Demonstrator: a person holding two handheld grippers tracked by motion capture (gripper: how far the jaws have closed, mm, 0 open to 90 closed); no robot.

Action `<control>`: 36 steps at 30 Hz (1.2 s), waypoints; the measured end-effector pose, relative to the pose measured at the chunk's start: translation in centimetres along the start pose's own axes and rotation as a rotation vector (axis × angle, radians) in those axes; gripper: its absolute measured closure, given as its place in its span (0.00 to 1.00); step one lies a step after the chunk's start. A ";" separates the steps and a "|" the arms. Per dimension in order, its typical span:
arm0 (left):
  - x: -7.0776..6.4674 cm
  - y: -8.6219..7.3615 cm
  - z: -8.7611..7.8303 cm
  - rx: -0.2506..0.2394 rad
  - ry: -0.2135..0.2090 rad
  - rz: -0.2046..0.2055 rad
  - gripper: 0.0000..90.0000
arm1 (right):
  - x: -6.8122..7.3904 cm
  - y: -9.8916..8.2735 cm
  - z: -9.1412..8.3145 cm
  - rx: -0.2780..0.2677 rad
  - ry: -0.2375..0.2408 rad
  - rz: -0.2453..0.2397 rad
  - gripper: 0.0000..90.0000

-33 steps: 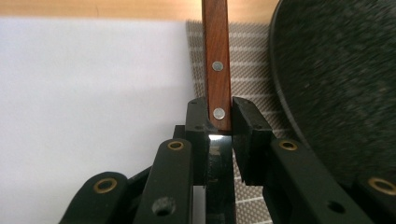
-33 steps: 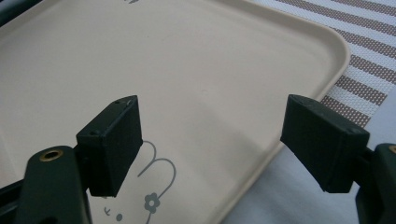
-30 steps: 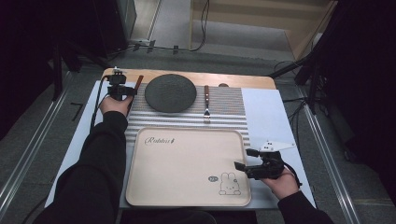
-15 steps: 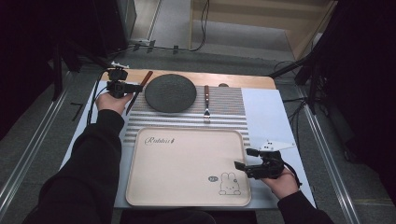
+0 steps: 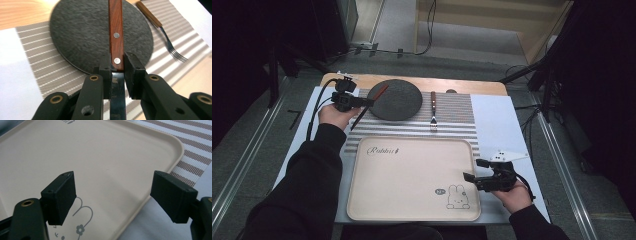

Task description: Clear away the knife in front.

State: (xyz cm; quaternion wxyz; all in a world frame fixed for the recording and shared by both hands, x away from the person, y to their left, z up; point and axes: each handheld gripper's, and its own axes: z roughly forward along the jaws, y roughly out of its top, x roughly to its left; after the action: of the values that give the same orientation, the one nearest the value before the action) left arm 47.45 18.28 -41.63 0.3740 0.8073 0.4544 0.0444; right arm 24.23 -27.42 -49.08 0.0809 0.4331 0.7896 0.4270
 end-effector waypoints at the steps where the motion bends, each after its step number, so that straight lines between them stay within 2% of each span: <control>1: -0.1 -0.1 0.0 0.002 -0.014 -0.003 0.86 | 0.0 0.0 0.0 0.001 0.000 0.001 0.20; 3: -0.5 -0.4 0.0 0.005 -0.034 0.002 0.86 | 0.0 0.0 0.0 0.002 0.000 0.000 0.20; 8: -1.9 -1.4 0.2 0.029 -0.055 0.053 0.86 | 0.0 0.0 0.1 0.003 0.002 -0.001 0.20; 13: -2.9 -2.7 0.1 -0.009 -0.113 0.036 0.86 | 0.0 0.0 0.1 0.005 0.001 0.000 0.20; 14: -3.1 -2.9 0.2 -0.003 -0.118 0.035 0.86 | 0.0 0.0 0.1 0.004 0.001 0.000 0.20; 16: -3.5 -3.0 0.1 0.014 -0.118 0.056 0.86 | 0.1 0.0 0.1 0.004 0.000 -0.001 0.20; 22: -4.7 -3.3 -0.6 -0.001 -0.136 0.079 0.86 | 0.1 0.0 0.1 0.003 0.004 -0.003 0.20; 33: -6.2 -4.6 -0.7 0.010 -0.164 0.104 0.86 | 0.1 0.0 0.0 0.002 0.000 0.000 0.20; 36: -6.3 -5.1 -0.9 0.009 -0.179 0.094 0.86 | 0.1 0.0 -0.1 -0.001 -0.002 0.000 0.20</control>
State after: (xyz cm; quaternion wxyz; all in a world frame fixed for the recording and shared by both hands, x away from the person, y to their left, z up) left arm 39.88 15.51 -42.59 0.4071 0.8301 0.3808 -0.0123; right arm 24.13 -27.43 -49.06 0.0821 0.4337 0.7892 0.4271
